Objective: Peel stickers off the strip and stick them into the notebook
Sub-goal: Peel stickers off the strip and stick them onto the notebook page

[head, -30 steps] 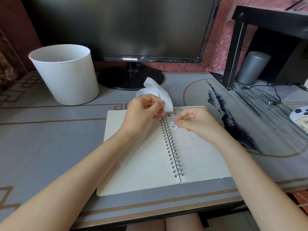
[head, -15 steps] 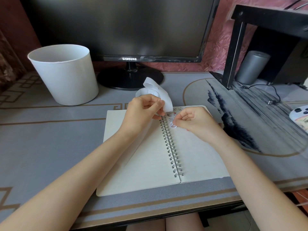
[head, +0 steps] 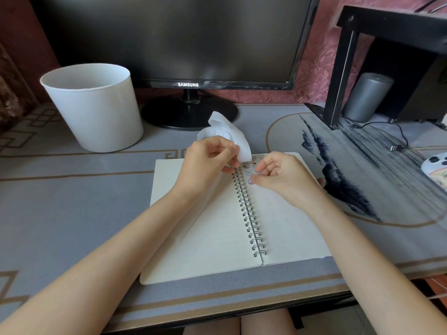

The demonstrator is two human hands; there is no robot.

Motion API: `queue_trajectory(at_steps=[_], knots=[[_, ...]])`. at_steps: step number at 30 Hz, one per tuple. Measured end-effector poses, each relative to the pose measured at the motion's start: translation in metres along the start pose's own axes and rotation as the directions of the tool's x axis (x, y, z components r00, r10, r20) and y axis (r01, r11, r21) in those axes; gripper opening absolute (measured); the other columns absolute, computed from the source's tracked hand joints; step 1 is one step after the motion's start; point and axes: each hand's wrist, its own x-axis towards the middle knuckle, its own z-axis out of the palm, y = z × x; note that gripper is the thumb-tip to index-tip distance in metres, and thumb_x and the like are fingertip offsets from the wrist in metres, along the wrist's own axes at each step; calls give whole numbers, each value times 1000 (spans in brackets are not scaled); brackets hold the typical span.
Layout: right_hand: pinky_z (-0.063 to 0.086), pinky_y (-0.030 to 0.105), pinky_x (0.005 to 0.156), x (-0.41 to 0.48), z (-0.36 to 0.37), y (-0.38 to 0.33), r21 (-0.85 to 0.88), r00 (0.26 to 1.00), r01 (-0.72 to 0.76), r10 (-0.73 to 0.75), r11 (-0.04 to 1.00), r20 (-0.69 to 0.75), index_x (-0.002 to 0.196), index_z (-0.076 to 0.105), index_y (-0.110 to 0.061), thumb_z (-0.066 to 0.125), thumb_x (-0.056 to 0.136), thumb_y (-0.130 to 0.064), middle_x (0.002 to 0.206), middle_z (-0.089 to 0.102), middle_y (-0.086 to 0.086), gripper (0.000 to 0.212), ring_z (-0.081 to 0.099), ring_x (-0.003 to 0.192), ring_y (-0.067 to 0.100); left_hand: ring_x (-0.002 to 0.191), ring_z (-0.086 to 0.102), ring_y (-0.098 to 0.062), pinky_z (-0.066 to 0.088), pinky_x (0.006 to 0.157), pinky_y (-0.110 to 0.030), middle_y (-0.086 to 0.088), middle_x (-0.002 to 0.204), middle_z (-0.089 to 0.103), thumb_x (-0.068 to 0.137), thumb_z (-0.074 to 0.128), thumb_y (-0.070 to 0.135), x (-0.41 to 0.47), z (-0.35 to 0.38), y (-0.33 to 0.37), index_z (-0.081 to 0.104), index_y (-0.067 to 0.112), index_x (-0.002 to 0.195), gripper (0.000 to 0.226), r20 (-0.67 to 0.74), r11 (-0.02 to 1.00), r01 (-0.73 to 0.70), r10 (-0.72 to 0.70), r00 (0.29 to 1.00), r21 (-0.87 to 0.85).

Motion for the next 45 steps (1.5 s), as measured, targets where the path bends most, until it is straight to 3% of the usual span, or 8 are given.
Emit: queue_trajectory(at_steps=[10,18,26,30,34,36,40,45], knots=[[41,18,52,3,-1,2,60,999,18,-16,998,-34,77,60,-19,74,80,-14,71,58,-1,15,50,58,10,71,67,-15,56,66,-24,-9,73,67,94,57,11,0,0,0,64,11,77,18,4,1000,0,0,1000,-6],[37,19,56,4,3,3,-51,999,34,-36,998,-40,84,63,-14,72,81,-10,71,58,-4,11,49,57,6,70,67,-12,55,65,-22,-9,74,69,94,58,11,1,0,-1,65,10,78,18,1,1000,-2,2,1000,6],[41,20,62,0,-3,1,60,999,-4,2,998,45,81,61,-21,80,74,-16,78,59,-1,20,52,65,8,72,67,-15,56,66,-23,-11,76,69,94,58,12,1,0,-1,65,11,77,18,0,1000,3,-3,1000,-6],[41,20,65,1,-6,2,55,995,-9,3,998,99,82,60,-22,74,78,-6,81,58,-1,22,52,71,13,71,67,-15,56,65,-23,-10,75,68,94,57,12,0,0,0,65,11,77,19,-4,1000,-2,2,1000,-4],[42,17,56,3,-8,3,44,998,-7,4,999,70,88,61,-18,64,84,-2,79,57,-4,16,51,57,10,71,67,-14,55,64,-22,-10,74,68,94,57,12,0,0,-1,65,11,77,18,-7,1000,-7,7,1000,-6],[44,16,57,1,-8,0,91,999,36,-38,995,16,89,62,-18,64,86,-8,80,59,-6,11,52,51,8,71,66,-14,54,63,-22,-12,75,68,94,58,12,0,0,0,65,10,78,18,-3,1000,-12,12,1000,-14],[47,20,75,-3,-8,-8,78,968,241,-234,967,-86,94,62,-27,69,84,-23,93,66,-13,12,63,77,11,70,65,-16,54,61,-23,-11,74,66,94,58,11,-1,1,3,65,5,80,17,10,998,-28,28,1000,-56],[37,6,66,-6,-5,-14,49,933,343,-335,938,-130,91,62,-23,72,81,-13,85,67,-11,18,57,74,-2,68,64,-15,53,59,-24,-11,73,65,94,57,10,-2,1,6,64,6,79,18,18,995,-60,62,998,-81]])
